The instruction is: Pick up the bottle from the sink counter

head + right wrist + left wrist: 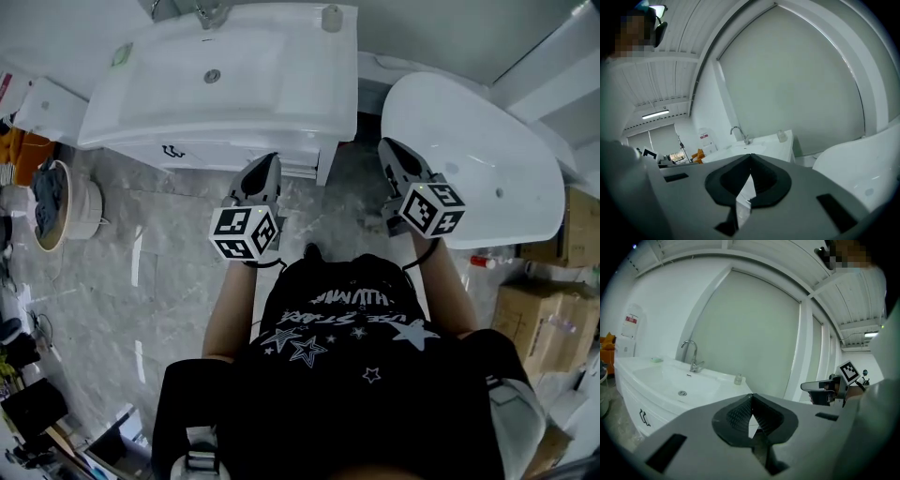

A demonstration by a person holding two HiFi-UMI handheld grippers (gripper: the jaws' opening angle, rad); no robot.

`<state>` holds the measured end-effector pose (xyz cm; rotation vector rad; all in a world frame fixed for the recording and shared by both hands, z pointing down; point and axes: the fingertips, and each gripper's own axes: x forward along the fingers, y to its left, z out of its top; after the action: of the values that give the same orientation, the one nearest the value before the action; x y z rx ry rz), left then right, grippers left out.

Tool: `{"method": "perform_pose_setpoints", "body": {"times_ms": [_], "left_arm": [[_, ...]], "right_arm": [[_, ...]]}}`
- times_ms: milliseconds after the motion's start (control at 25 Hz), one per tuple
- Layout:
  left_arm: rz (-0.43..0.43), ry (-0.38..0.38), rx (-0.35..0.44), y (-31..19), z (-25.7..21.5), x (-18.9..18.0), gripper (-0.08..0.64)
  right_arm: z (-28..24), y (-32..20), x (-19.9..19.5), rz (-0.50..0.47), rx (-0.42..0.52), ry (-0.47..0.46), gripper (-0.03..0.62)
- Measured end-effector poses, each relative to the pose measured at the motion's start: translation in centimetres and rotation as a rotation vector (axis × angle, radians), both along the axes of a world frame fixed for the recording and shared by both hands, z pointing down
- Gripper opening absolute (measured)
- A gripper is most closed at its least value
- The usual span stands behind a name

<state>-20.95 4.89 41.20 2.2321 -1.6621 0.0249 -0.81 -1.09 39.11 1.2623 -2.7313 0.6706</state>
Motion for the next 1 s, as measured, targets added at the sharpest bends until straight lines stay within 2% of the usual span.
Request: {"method": "perform_pose_setpoints", "body": {"times_ms": [240, 440, 640, 1000], "left_arm": [[0.057, -0.013, -0.013, -4.0, 0.4, -0.5, 0.008], [0.060, -0.033, -0.022, -7.5, 0.7, -0.4, 0.008], [0.044, -0.044, -0.033, -12.1, 1.0, -0.3, 0.008], [0.025, -0.048, -0.024, -24.5, 0.9, -0.2, 0.008]], "right_arm": [[0.7, -1.8, 0.0, 0.032, -0.021, 0.020, 0.006], [1.8, -5.1, 0.6, 0.044, -0.035, 0.011, 0.006], [2.0, -10.8, 0.2, 0.027, -0.030, -0.017, 0.006], [2.2, -22.6, 0.4, 0.021, -0.030, -0.018, 0.006]]}}
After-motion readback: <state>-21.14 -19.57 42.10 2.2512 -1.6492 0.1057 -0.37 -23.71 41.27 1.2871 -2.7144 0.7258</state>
